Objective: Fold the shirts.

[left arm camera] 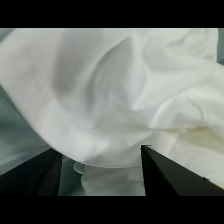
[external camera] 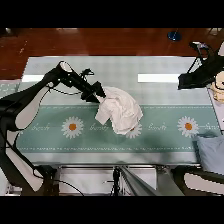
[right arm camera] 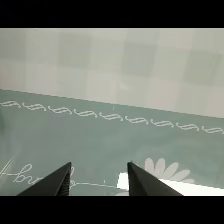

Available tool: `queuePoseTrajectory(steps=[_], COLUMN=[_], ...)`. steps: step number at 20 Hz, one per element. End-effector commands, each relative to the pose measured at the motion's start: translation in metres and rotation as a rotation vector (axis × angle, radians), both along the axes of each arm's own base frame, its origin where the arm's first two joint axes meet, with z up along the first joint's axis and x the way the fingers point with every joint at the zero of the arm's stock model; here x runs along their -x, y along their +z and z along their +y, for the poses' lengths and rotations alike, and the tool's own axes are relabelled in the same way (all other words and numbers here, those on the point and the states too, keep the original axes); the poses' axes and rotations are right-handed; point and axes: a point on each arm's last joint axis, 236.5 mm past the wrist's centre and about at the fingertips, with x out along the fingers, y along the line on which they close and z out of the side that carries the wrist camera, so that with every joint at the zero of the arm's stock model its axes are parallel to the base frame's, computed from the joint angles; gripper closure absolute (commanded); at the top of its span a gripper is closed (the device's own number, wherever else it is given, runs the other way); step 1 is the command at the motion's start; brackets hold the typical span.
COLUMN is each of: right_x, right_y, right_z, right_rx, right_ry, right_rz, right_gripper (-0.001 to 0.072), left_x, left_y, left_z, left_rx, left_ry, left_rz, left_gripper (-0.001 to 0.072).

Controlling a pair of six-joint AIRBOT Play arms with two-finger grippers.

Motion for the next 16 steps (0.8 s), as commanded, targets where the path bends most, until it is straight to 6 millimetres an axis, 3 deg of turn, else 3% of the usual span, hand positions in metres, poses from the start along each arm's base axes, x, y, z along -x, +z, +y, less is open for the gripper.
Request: queuePoseTrajectory(steps=[1, 2, 3, 5, 11, 13, 15, 16], right_x=[0.000, 0.000, 0.000, 0.003, 0.014, 0.024, 0.041, 0.049], right_y=[0.000, 0.000, 0.000, -0.001, -0.004, -0.017, -0.036, -0.044], right_z=[0.000, 0.000, 0.000, 0.000, -0.005, 0.000, 0.019, 0.031], right_rx=[0.000, 0.000, 0.000, 0.000, 0.001, -0.116, -0.330, -0.432], right_ry=[0.001, 0.001, 0.001, 0.001, 0.024, -0.023, -0.069, -0.080], right_rz=[0.001, 0.001, 0.003, 0.013, 0.057, 0.098, 0.160, 0.187], right_gripper=[0.0295, 0.0296, 0.0296, 0.0296, 0.0289, 0.0246, 0.0223, 0.0176], left_x=[0.010, 0.010, 0.008, 0.004, -0.011, -0.013, -0.015, -0.016], left_y=[-0.008, -0.008, -0.009, -0.011, 0.008, 0.015, 0.021, 0.024], left_z=[-0.010, -0.018, -0.022, -0.019, -0.013, -0.004, 0.002, 0.002], left_rx=[-0.045, -0.047, -0.064, -0.097, -0.109, -0.139, -0.148, -0.146], left_ry=[-0.072, -0.078, -0.080, -0.118, -0.149, -0.163, -0.185, -0.186], left_rz=[0.036, 0.035, 0.033, -0.011, -0.103, -0.135, -0.164, -0.174], left_gripper=[0.0109, 0.0113, 0.0204, 0.0660, 0.0669, 0.0669, 0.0669, 0.0669])
